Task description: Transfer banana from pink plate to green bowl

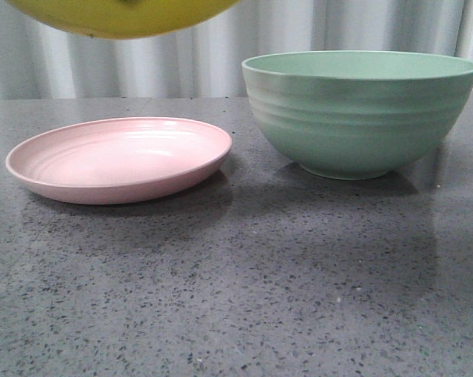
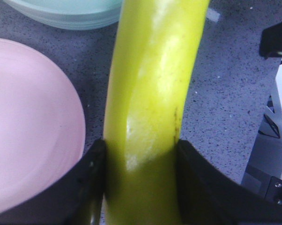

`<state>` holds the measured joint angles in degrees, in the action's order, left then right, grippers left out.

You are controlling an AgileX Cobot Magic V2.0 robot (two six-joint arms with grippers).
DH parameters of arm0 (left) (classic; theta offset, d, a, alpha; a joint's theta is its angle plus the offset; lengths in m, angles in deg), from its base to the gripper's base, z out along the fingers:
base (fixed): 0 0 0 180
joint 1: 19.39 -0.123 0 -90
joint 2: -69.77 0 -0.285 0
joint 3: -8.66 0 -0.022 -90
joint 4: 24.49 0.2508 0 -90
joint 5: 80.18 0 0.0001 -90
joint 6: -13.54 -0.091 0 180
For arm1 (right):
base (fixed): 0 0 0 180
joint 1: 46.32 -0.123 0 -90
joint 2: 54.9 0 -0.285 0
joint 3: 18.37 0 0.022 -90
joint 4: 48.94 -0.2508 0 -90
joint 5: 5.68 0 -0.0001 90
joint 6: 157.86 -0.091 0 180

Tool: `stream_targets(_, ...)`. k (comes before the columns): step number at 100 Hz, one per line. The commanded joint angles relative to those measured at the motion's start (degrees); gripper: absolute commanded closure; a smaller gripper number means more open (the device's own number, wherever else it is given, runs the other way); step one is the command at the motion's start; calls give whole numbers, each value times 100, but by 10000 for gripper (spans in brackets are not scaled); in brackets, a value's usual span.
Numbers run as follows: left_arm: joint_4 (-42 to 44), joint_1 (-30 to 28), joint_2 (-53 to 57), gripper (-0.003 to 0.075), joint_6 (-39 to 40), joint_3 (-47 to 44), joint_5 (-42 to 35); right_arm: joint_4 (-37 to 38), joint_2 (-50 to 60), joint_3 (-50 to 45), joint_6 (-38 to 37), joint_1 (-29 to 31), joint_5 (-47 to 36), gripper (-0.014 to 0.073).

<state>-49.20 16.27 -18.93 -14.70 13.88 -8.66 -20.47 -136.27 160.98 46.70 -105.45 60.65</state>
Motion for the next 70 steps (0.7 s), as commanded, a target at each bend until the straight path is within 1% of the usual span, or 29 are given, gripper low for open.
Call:
stream_targets(1, -297, 42, 207, 738, -27, 189, 160, 558, 51, 208, 63, 1, -408, 183)
stream_targets(17, -378, 42, 207, 739, -27, 189, 160, 1010, -80, 208, 63, 1, -590, 183)
stream_targets(26, -377, 42, 196, 738, -27, 189, 160, 1023, -80, 208, 63, 1, -743, 183)
stream_targets(35, -303, 42, 129, 739, -5, 189, 160, 1023, -80, 208, -51, -62, -530, 183)
stream_targets(55, -277, 42, -79, 739, 130, 189, 160, 998, -53, 208, -356, -430, 113, 183)
stream_targets(70, -300, 42, -116, 739, 143, 189, 160, 998, -53, 208, -456, -508, 204, 183)
